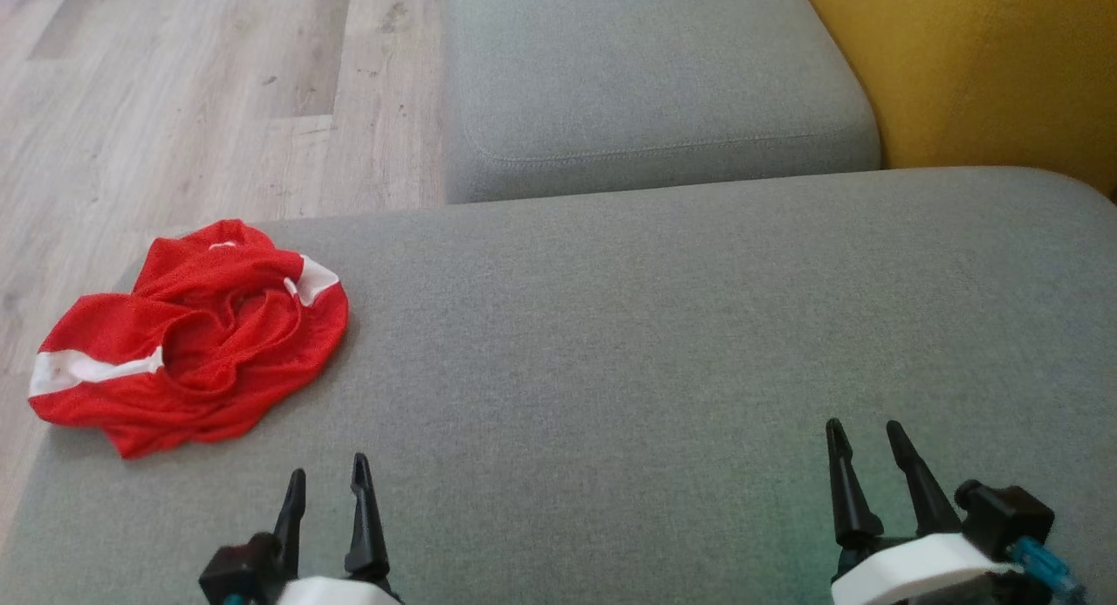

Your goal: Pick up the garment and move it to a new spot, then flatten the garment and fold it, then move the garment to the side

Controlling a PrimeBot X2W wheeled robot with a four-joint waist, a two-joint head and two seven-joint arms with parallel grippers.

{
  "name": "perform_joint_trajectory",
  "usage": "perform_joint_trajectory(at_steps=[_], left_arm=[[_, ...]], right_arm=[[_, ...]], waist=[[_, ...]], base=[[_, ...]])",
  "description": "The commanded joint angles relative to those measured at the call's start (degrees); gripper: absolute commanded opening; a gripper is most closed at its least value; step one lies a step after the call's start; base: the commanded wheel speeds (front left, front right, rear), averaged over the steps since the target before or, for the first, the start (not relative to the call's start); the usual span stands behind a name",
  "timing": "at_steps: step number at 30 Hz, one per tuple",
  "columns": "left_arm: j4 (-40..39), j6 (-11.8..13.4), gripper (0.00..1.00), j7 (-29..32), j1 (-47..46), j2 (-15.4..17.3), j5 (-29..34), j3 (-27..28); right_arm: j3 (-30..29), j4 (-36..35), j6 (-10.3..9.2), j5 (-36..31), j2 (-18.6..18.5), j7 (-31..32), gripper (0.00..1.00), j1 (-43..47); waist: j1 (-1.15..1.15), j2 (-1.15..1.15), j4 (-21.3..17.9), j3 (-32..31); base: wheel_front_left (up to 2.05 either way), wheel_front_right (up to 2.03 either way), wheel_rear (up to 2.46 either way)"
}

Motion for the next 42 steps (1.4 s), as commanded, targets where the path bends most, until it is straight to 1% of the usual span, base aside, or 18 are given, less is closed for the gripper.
perform_joint_trajectory(at_steps=[1, 8, 10, 21, 36, 39, 42], left_arm=[[-1.3, 0.7, 1.0, -1.1, -1.2, 0.3, 2.3, 1.2], [-1.4, 1.9, 1.0, -2.5, -0.9, 0.4, 7.6, 0.5], [-1.5, 1.9, 1.0, -2.7, -0.8, 0.4, 8.3, 0.4], [-1.2, 2.4, 1.0, -4.5, -0.4, 0.4, 15.2, -0.6], [0.0, 2.1, 1.0, -4.6, -0.6, 0.4, 13.3, 0.4], [0.1, 2.4, 1.0, -4.6, -1.0, 0.4, 13.7, 0.5], [-0.3, 2.9, 1.0, -4.6, -1.5, 0.4, 14.4, 0.7]], right_arm=[[1.3, -2.1, 0.38, -2.6, -0.5, -1.2, 1.0, -1.5], [1.8, -2.1, 0.41, -8.6, -0.5, -2.6, 1.0, -0.8], [1.7, -2.0, 0.41, -9.3, -0.5, -2.7, 1.0, -0.7], [-1.5, -1.2, 0.45, -16.6, -0.6, -4.6, 1.0, -0.2], [-2.7, -0.7, 0.45, -16.5, -0.6, -4.6, 1.0, -0.1], [-3.0, -0.8, 0.45, -16.5, -0.6, -4.6, 1.0, 0.0], [-3.0, -0.9, 0.45, -16.4, -0.6, -4.6, 1.0, 0.2]], waist=[[0.0, 0.0, 0.1, -0.3], [0.0, 0.0, 0.3, -0.6], [0.0, 0.0, 0.3, -0.6], [0.0, 0.0, 0.2, -1.0], [0.0, 0.0, 0.2, -1.0], [0.0, 0.0, 1.0, -0.9], [0.0, 0.0, 2.8, -0.7]], base=[[0.0, 0.0, 0.0], [0.0, 0.0, 0.0], [0.0, 0.0, 0.0], [0.0, 0.0, 0.0], [0.0, 0.0, 0.0], [0.0, 0.0, 0.0], [0.0, 0.0, 0.0]])
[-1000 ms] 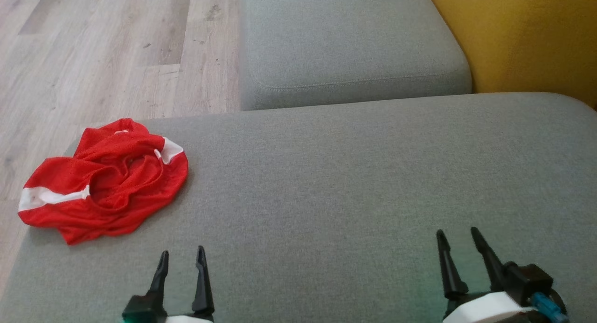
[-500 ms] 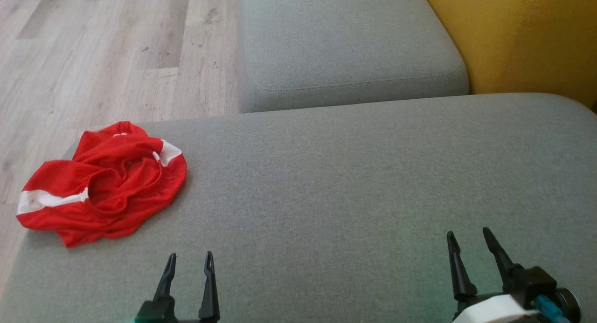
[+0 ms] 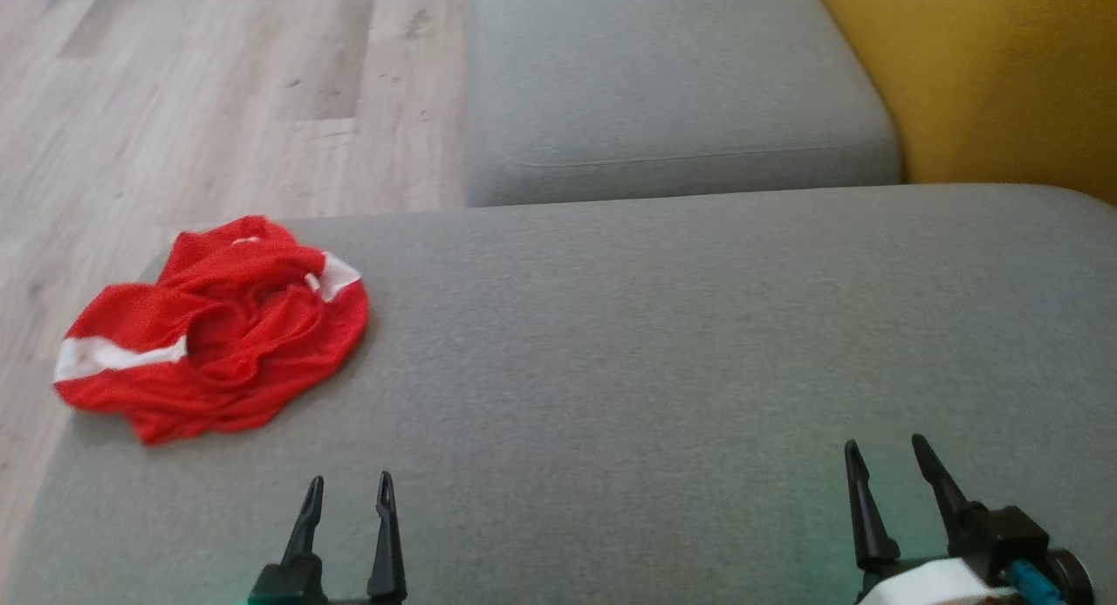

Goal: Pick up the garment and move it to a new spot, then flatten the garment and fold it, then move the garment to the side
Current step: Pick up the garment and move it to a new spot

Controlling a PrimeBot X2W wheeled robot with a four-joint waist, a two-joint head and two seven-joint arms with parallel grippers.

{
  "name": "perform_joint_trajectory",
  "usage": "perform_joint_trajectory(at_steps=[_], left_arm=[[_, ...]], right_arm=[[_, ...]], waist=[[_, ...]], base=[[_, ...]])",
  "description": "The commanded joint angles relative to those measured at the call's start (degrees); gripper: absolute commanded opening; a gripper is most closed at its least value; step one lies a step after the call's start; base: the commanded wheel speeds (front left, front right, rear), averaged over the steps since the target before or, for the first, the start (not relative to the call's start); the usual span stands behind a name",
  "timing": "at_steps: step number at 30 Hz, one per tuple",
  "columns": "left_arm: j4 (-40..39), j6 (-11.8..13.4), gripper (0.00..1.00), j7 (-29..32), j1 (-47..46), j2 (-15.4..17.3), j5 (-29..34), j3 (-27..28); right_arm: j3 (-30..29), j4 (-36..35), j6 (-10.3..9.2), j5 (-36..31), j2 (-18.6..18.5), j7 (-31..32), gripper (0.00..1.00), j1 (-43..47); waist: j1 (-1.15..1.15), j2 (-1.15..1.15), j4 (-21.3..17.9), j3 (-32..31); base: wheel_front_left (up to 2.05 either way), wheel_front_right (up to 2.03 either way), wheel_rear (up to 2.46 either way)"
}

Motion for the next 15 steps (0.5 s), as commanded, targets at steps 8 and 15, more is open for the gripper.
perform_joint_trajectory(at_steps=[8, 15], left_arm=[[-3.7, 1.2, 1.0, -0.7, -4.5, 0.3, 3.8, 3.2], [-5.3, 1.6, 1.0, -0.7, -4.6, 0.3, 5.1, 5.8]], right_arm=[[1.9, -2.1, 0.44, 1.1, -0.6, -0.8, 1.0, -2.0], [2.3, -2.1, 0.44, 1.7, -0.6, -0.8, 1.0, -3.0]], waist=[[0.0, 0.0, 9.8, 1.8], [0.0, 0.0, 17.4, 3.1]], base=[[0.0, 0.0, 0.0], [0.0, 0.0, 0.0]])
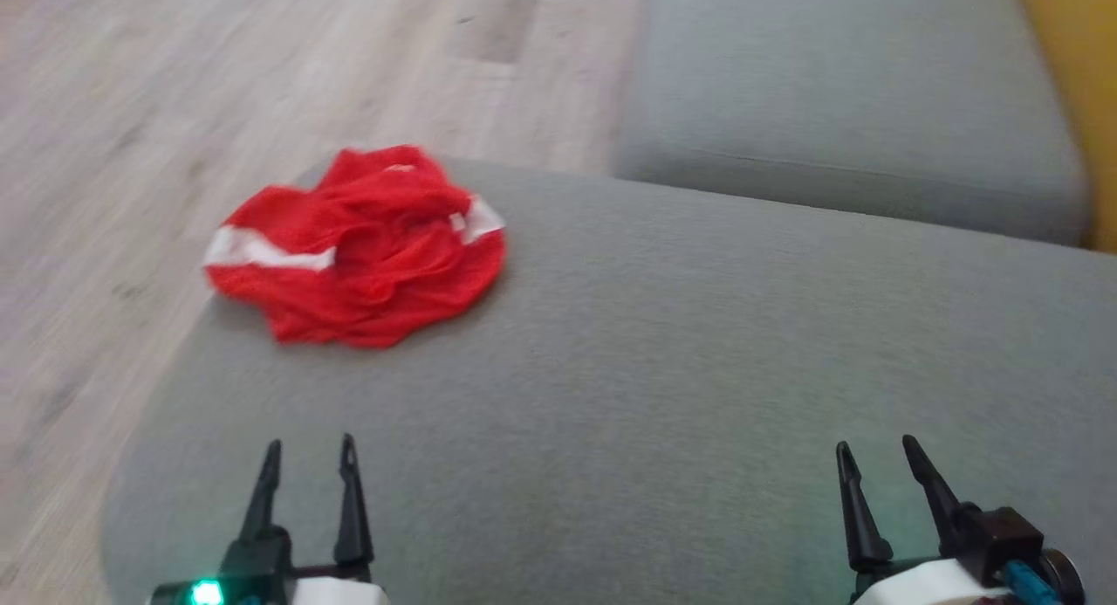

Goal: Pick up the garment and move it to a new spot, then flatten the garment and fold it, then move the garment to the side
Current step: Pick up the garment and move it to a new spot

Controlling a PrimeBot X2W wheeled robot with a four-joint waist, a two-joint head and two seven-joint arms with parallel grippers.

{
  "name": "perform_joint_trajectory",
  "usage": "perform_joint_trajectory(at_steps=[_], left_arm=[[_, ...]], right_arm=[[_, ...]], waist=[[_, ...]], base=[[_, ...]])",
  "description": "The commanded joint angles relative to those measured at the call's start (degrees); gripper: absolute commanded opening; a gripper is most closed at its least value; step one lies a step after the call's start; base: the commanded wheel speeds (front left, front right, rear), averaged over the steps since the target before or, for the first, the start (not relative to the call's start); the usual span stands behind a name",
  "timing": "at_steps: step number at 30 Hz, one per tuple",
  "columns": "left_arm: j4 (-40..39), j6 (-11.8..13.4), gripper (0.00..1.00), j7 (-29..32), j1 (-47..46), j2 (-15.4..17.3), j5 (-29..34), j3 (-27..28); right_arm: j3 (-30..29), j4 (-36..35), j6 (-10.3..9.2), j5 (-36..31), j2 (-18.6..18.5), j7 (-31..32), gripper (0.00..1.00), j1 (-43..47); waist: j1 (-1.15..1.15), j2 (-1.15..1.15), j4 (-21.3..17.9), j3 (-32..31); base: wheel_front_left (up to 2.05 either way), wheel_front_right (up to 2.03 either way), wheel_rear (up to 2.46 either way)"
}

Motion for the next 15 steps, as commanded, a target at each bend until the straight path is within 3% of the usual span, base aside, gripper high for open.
perform_joint_trajectory(at_steps=[1, 8, 15], left_arm=[[-2.2, 0.5, 1.0, -0.7, -3.3, 0.1, 0.7, 2.0], [-4.4, 1.1, 1.0, -0.7, -3.6, 0.1, 2.0, 4.5], [-7.0, 1.2, 1.0, -0.7, -5.1, 0.1, 3.5, 6.5]], right_arm=[[1.2, -2.0, 0.43, 0.6, -0.6, -0.8, 1.0, -3.4], [0.9, -2.0, 0.43, -0.1, -0.6, -0.8, 1.0, -4.7], [0.0, -2.2, 0.43, -2.1, -0.6, -0.8, 1.0, -4.9]], waist=[[0.0, 0.0, 3.9, 1.2], [0.0, 0.0, 10.0, 3.2], [0.0, 0.0, 12.1, 5.3]], base=[[0.0, 0.0, 0.0], [0.0, 0.0, 0.0], [0.0, 0.0, 0.0]])
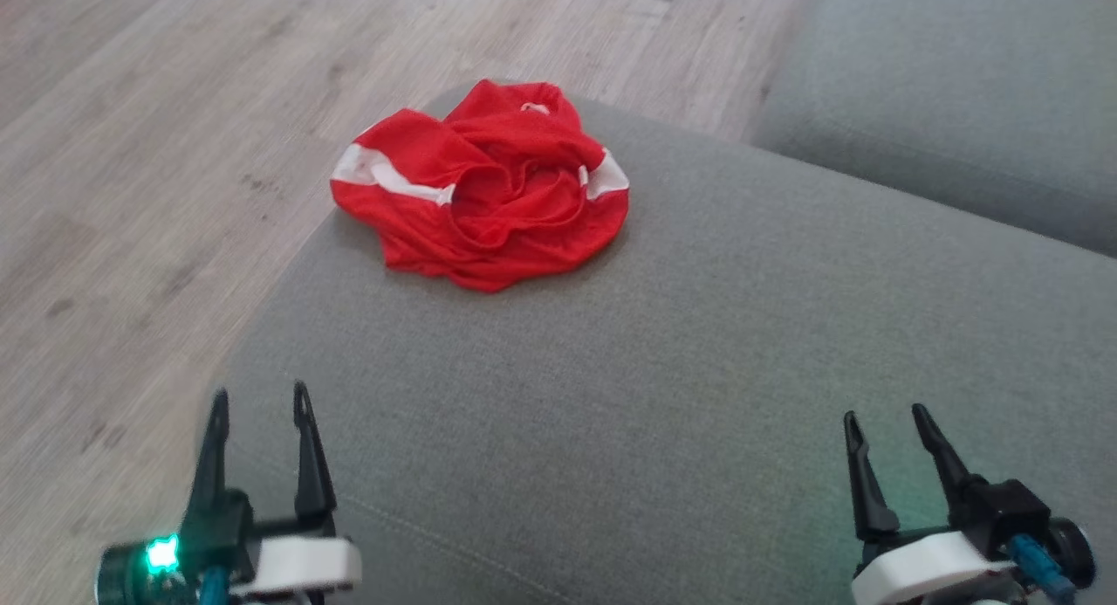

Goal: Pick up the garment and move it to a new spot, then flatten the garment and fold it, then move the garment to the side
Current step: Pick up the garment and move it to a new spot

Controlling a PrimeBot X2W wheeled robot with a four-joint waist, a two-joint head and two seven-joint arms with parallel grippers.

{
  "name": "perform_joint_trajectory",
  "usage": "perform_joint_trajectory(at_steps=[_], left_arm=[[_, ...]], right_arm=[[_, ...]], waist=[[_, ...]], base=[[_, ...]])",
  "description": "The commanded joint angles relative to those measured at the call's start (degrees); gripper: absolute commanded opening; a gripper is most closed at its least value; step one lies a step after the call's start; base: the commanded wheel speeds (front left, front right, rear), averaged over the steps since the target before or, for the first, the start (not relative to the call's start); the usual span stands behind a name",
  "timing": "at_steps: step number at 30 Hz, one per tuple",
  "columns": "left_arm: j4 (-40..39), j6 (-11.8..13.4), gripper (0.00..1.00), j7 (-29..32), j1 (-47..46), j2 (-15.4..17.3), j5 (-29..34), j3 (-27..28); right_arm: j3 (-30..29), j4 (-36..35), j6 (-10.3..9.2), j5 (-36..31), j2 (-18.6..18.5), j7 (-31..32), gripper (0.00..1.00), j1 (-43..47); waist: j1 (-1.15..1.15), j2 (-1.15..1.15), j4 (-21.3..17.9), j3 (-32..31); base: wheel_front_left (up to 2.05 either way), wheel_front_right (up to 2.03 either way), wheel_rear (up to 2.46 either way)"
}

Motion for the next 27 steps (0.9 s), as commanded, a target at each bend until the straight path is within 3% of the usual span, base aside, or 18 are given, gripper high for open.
perform_joint_trajectory(at_steps=[1, 7, 12, 16, 21, 27], left_arm=[[-2.7, -0.1, 1.0, -0.7, -4.2, 0.2, 0.6, 2.2], [-4.9, -1.4, 1.0, -0.7, -12.0, 1.4, 1.3, 3.0], [-1.8, -2.9, 1.0, -0.7, -22.5, 1.5, 1.4, 2.4], [7.1, -3.5, 1.0, -0.7, -32.1, 1.2, 1.5, 1.1], [20.8, -1.1, 1.0, -0.7, -41.9, 0.5, 0.7, 0.1], [34.9, 1.0, 1.0, -0.7, -48.7, 0.2, -1.5, -0.1]], right_arm=[[0.6, -1.9, 0.43, -1.0, -0.6, -0.8, 1.0, -2.2], [-2.9, -4.7, 0.43, -6.3, -0.8, -0.8, 1.0, -3.5], [-5.5, -7.2, 0.43, -8.4, -5.4, -0.8, 1.0, -5.8], [-6.9, -8.6, 0.43, -8.5, -9.2, -0.8, 1.0, -7.2], [-8.2, -9.9, 0.43, -7.8, -12.0, -0.8, 1.0, -9.1], [-8.3, -11.0, 0.43, -7.3, -12.6, -0.8, 1.0, -10.0]], waist=[[-0.01, 0.0, 0.8, 1.3], [-0.01, 0.0, -0.2, 8.6], [-0.01, 0.0, -1.6, 16.4], [-0.01, 0.0, -2.7, 21.2], [-0.01, 0.0, -4.8, 25.7], [-0.01, 0.0, -7.0, 28.2]], base=[[0.0, 0.0, 0.0], [0.0, 0.0, 0.0], [0.0, 0.0, 0.0], [0.0, 0.0, 0.0], [0.0, 0.0, 0.0], [0.0, 0.0, 0.0]])
